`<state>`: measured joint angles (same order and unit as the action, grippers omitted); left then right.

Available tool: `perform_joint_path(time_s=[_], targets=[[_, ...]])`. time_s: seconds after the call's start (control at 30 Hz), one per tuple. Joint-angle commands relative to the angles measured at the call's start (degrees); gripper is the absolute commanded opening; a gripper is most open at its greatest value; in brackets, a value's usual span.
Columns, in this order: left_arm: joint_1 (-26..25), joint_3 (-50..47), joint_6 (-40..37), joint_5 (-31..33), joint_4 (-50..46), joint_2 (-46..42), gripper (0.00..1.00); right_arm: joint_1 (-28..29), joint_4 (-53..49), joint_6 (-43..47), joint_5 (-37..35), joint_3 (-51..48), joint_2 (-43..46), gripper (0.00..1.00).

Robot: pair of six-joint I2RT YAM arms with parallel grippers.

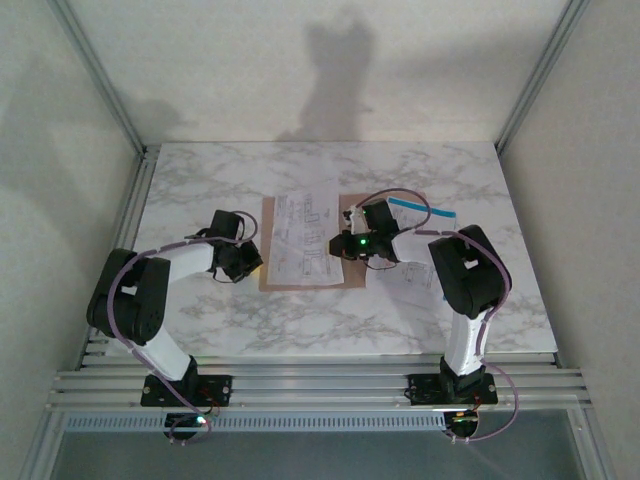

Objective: Put the files into the folder

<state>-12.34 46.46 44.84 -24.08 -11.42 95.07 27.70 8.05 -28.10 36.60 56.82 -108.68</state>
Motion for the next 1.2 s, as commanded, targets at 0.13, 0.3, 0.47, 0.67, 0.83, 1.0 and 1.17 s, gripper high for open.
perform_joint_path(time_s=[0.13,0.3,0.47,0.67,0.83,1.0,1.17], targets=[[-0.1,1.5,-1.2,1.2,-2.5,0.5,0.02,0.5,-3.5,3.5,3.5,3.1,-2.2,0.0],[-0.1,0.4,-0.6,1.0,-1.9,0.0,0.02,0.9,1.3,-1.7,1.3,2.4,-2.4,0.0],[-0.2,-0.1,-0.4,1.0,-1.6,-0.3,0.02,1.7,3.0,-3.9,-0.1,2.1,-2.6,0.0],[-0.2,-0.1,-0.4,0.9,-1.4,-0.3,0.02,2.3,3.3,-4.1,1.0,2.3,-3.0,0.0],[-0.2,0.1,-0.4,1.0,-1.3,-0.1,0.02,2.5,3.3,-4.1,2.1,1.4,-3.0,0.0],[-0.3,0.3,-0.6,1.1,-1.4,0.1,0.02,2.8,2.5,-3.5,2.5,1.2,-3.3,0.0],[-0.2,0.7,-0.7,1.2,-1.7,0.0,0.02,2.9,1.1,-2.9,2.4,1.2,-3.4,0.0]])
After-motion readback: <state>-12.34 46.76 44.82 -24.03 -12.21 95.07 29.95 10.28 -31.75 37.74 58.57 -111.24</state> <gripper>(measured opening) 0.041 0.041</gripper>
